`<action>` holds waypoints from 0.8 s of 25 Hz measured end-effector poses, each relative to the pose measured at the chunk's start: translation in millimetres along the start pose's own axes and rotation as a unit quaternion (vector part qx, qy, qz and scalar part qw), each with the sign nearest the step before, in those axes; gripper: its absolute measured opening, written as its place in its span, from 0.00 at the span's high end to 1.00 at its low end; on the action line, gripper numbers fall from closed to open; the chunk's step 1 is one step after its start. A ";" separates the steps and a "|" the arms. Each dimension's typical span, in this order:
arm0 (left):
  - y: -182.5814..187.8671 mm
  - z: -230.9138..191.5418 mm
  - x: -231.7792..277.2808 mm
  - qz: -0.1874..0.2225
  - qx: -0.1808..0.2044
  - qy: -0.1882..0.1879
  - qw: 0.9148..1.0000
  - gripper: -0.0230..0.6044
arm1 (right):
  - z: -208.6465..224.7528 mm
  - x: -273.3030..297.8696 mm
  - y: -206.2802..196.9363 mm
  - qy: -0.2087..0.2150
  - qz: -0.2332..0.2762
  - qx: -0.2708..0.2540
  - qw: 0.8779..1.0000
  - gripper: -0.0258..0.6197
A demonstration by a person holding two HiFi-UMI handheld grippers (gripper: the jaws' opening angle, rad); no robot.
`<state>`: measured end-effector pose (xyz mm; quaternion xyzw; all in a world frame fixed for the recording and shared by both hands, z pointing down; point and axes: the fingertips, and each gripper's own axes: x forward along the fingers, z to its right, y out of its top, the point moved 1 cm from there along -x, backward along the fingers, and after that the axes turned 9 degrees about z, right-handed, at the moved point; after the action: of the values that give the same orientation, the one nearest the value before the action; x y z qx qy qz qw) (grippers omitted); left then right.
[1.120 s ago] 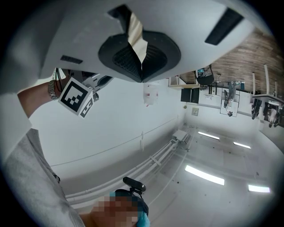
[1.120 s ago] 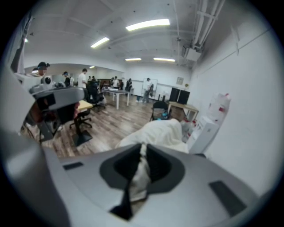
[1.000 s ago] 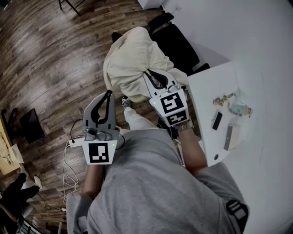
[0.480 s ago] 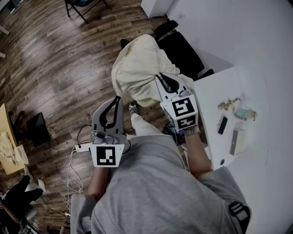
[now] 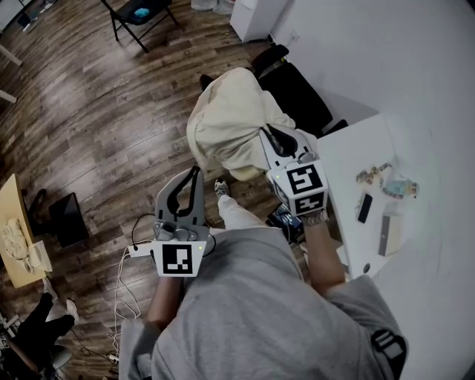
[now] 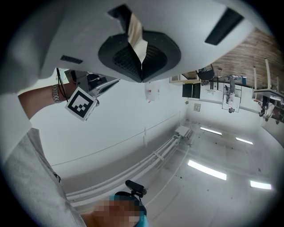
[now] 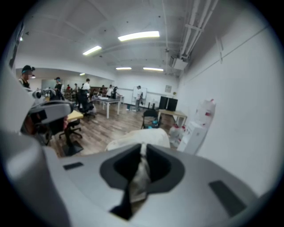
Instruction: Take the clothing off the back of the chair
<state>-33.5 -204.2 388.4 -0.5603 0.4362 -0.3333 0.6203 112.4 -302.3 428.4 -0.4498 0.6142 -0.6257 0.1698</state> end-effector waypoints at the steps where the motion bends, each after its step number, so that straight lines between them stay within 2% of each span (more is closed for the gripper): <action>1: 1.0 0.2 -1.0 0.001 -0.002 0.002 1.000 0.90 | 0.3 -1.6 1.2 -0.002 0.002 -0.001 1.000 0.87; 13: 10.6 1.1 -19.2 0.004 0.019 -0.006 1.000 0.90 | 1.1 -20.1 18.1 -0.022 0.025 -0.004 0.999 0.87; 20: 17.8 -0.5 -27.2 0.017 0.015 -0.001 1.000 0.90 | -0.4 -27.9 26.8 -0.030 0.034 -0.010 0.999 0.87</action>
<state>-46.1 -177.3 375.4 -0.5438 0.4405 -0.3284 0.6344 118.0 -285.7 394.0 -0.4487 0.6304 -0.5994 0.2047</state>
